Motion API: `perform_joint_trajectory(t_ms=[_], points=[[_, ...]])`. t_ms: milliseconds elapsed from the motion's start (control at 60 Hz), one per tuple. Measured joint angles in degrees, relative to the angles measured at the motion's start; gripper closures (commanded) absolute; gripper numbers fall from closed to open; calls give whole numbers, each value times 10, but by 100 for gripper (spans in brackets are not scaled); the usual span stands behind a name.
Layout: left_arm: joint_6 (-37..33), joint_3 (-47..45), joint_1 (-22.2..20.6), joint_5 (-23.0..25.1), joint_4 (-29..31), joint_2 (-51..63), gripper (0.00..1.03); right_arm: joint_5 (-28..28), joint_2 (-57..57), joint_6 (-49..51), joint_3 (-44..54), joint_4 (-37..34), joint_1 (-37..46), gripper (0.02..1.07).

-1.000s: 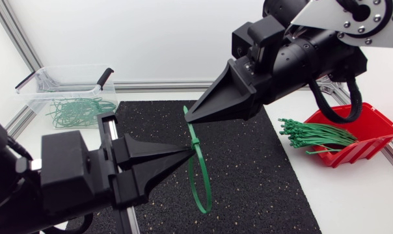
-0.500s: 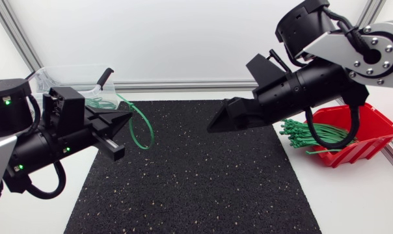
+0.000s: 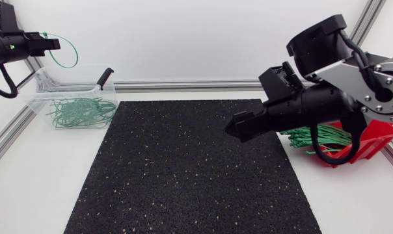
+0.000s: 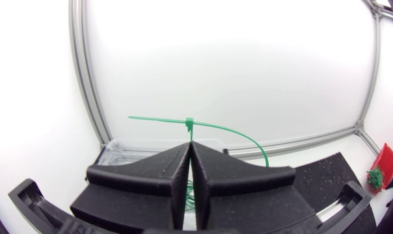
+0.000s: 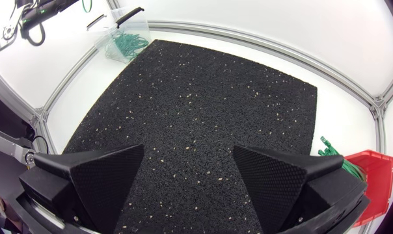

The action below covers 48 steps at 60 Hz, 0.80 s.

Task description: Take a green cable tie from the red box, thread the tail through the head to close it, then place it in the transparent bin on the left.

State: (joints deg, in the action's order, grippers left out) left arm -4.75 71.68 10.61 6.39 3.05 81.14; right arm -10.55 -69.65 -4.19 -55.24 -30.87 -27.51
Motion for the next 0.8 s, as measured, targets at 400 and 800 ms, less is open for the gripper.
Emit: perform_joint_trajectory(t_ms=[400,800], points=[[29,251,16,-81,140,236,76,34,62,5,50,8,-13,6],[26,219,-3,-119,180,280,4,45,110,36,77,7,25,6]])
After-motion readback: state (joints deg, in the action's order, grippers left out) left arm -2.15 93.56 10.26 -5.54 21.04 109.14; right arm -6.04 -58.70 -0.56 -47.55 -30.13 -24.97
